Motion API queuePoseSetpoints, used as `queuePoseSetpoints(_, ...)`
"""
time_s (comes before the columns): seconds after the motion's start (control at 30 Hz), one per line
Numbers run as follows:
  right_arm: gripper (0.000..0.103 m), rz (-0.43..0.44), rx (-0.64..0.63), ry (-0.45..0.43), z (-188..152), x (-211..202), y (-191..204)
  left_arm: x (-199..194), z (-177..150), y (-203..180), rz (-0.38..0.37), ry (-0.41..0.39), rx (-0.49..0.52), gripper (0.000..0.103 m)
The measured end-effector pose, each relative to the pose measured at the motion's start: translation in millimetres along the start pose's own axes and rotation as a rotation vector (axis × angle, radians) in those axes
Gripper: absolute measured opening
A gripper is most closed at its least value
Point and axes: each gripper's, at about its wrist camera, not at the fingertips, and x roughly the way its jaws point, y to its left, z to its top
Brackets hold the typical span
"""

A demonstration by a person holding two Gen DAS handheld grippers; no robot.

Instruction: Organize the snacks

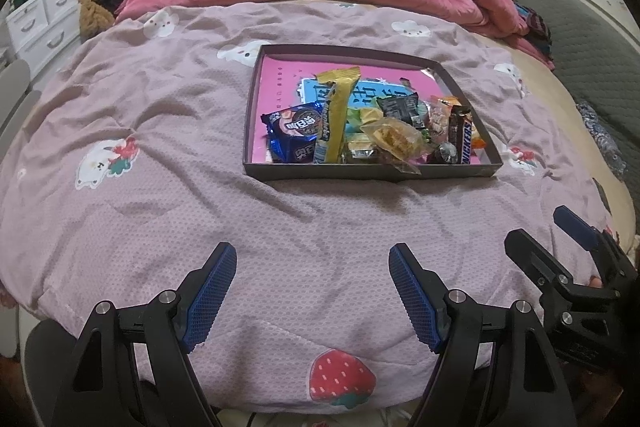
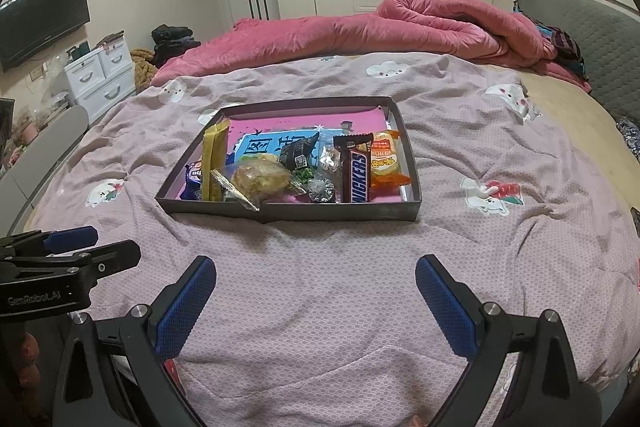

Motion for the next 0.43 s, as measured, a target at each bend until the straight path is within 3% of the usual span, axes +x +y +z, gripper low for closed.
queuePoseSetpoints(0.3, 0.101, 0.009, 0.001, 0.004, -0.3, 2.7, -0.2, 12.6, 1.0, 9.7, 0.084, 0.001, -0.016, 0.08)
queuePoseSetpoints(0.43, 0.101, 0.003, 0.011, -0.002, 0.9, 10.1, -6.7, 17.4, 8.1, 23.3, 0.129, -0.048, -0.022, 0.08)
